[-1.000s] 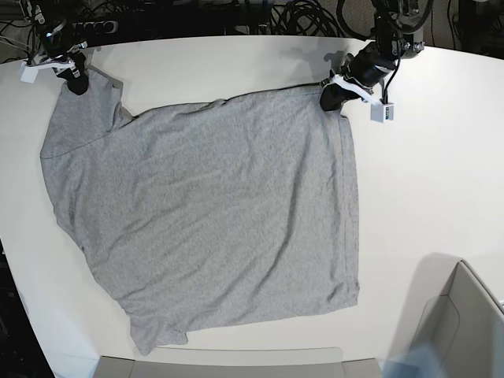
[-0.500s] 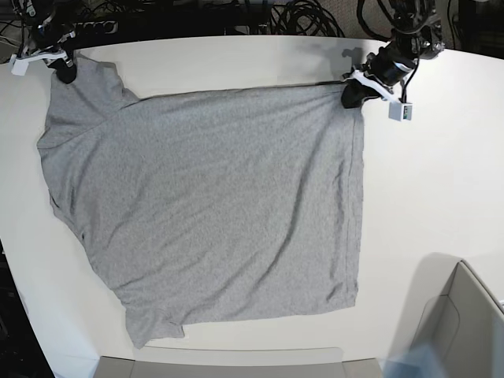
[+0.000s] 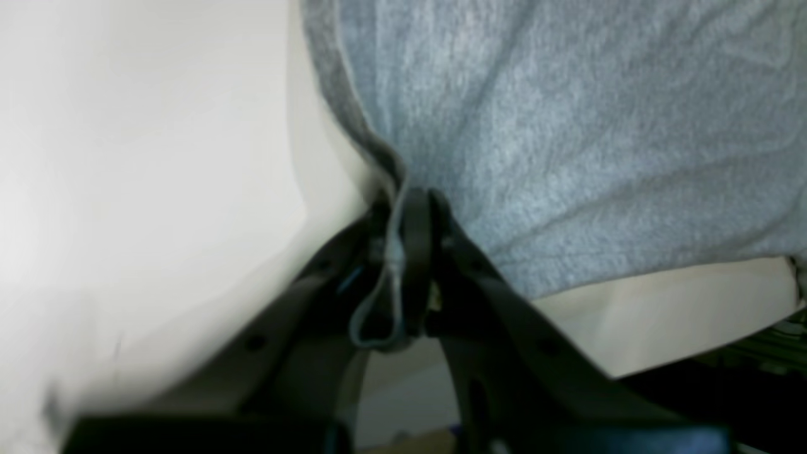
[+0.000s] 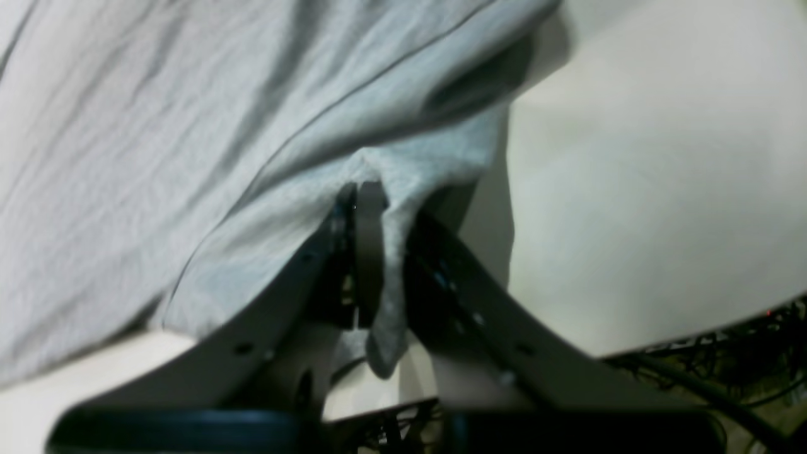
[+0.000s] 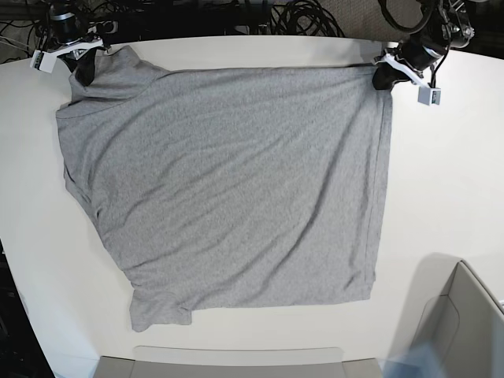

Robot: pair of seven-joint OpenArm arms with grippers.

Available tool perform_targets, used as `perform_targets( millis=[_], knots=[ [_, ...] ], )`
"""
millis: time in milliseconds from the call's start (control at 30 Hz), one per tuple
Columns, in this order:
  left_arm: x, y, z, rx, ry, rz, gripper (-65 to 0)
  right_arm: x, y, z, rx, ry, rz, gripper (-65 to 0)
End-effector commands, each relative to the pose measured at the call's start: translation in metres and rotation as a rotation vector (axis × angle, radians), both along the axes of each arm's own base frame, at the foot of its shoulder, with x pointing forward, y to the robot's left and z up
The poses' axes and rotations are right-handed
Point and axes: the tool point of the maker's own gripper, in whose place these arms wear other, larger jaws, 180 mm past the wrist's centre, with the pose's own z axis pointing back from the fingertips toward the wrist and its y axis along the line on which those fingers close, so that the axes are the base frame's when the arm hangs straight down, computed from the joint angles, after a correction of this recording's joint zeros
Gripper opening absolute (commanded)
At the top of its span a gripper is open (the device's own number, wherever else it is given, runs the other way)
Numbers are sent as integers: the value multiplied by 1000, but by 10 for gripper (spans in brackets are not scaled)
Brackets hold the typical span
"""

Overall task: Fold the T-shirt properly
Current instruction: 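Lift the held corners and carry them over the shirt toward the hem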

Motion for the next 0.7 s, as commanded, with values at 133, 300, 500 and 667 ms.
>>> perform_targets(
  millis=[133, 300, 500, 667],
  knots=[
    [0, 6, 2, 26, 8, -5, -650, 26, 3, 47, 1, -219, 27, -650],
    [17, 9, 5, 25, -7, 39, -650, 43, 7, 59, -92, -270, 83, -650],
    [37, 20, 8, 16, 3, 174, -650, 60, 9, 65, -156, -298, 109, -650],
    [50, 27, 10, 11, 7, 257, -650, 78, 12, 69, -197, -313, 133, -650]
  ],
)
